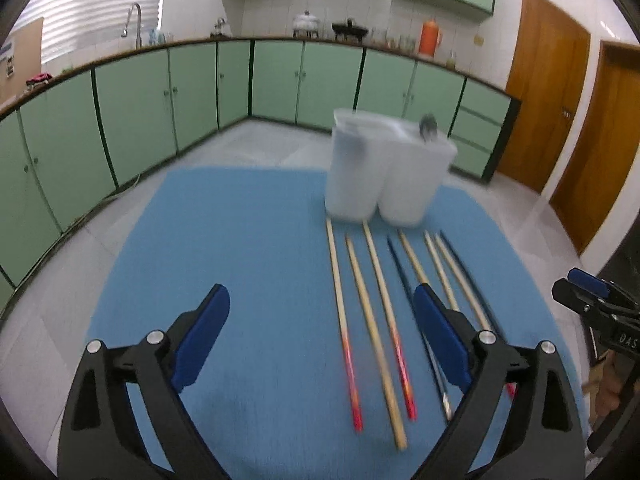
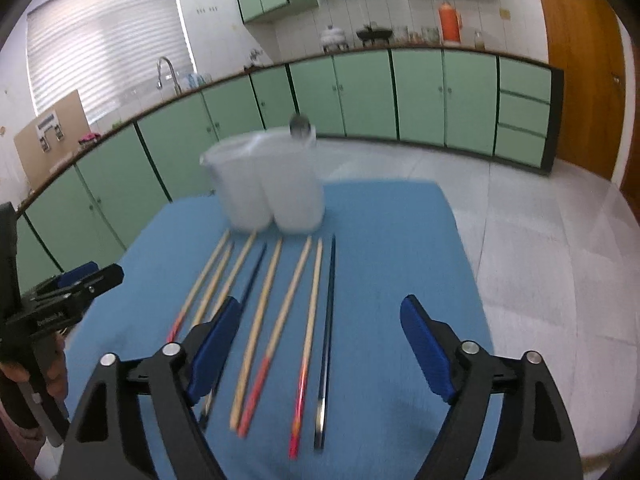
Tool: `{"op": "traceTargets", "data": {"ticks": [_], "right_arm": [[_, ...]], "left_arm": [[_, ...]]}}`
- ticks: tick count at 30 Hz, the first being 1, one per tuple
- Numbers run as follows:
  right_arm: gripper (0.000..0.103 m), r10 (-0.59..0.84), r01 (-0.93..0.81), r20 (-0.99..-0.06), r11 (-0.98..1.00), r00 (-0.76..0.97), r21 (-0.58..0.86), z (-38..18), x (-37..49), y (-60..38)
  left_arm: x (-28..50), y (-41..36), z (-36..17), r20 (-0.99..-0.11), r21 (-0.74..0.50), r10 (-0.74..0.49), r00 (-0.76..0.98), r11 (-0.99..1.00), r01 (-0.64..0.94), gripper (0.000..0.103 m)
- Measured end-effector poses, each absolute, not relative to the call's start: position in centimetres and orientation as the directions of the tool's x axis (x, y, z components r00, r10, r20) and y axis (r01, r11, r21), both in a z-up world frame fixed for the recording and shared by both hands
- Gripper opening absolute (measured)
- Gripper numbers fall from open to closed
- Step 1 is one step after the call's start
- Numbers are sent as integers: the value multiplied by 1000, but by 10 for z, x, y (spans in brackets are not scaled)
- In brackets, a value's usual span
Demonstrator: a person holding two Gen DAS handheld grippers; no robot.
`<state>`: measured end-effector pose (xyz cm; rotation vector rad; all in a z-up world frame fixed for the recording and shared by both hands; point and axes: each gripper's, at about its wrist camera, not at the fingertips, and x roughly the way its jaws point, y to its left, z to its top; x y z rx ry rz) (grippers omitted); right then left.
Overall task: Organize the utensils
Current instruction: 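Withdraw both tools from the holder back over the chopsticks, then grasp a red-patterned chopstick with the left tool while the right tool grasps a black chopstick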
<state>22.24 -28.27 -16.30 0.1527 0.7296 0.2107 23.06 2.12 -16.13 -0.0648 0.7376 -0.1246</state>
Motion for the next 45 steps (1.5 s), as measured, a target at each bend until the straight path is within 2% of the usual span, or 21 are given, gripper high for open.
{"op": "traceTargets", "data": {"ticks": [3,9,11,13,19,23,26,30,35,41,42,45], "right_arm": [[88,243,-123,-679,967,693,222,-176,208,-285],[86,231,-95,-737,970,636,222,-203,187,-290],[79,238,-94,-747,969,621,230,-209,185,-291],[66,238,-103,-761,970,604,221,-216,181,-289],[37,245,-128,-775,969,583,210,-227,178,-283],[34,233,-137,-774,973,589,188,-231,175,-278],[23,215,-138,-770,977,601,165,-232,175,-275],[20,182,-145,-764,983,619,117,-234,174,-268],[9,145,-151,-758,987,636,62,-235,172,-261],[9,146,-149,-757,987,636,66,-234,173,-260],[9,149,-148,-757,986,636,70,-234,173,-261],[9,156,-145,-757,986,635,82,-234,174,-262]], "left_arm": [[217,22,-174,-701,-104,-141,699,990,96,92],[191,19,-203,-767,-85,-123,630,992,90,92],[184,20,-211,-780,-80,-113,616,994,80,92],[180,22,-216,-788,-80,-106,607,994,70,92],[175,23,-224,-800,-82,-95,593,995,49,92],[174,23,-226,-801,-83,-94,592,995,46,93],[172,24,-227,-803,-85,-96,588,995,46,93],[174,22,-226,-803,-82,-94,589,995,48,93],[178,19,-227,-805,-83,-94,586,995,46,92],[182,15,-232,-809,-56,-70,584,998,42,92],[183,15,-233,-810,-57,-70,582,998,40,91],[189,13,-235,-815,-43,-54,577,999,32,78]]}}
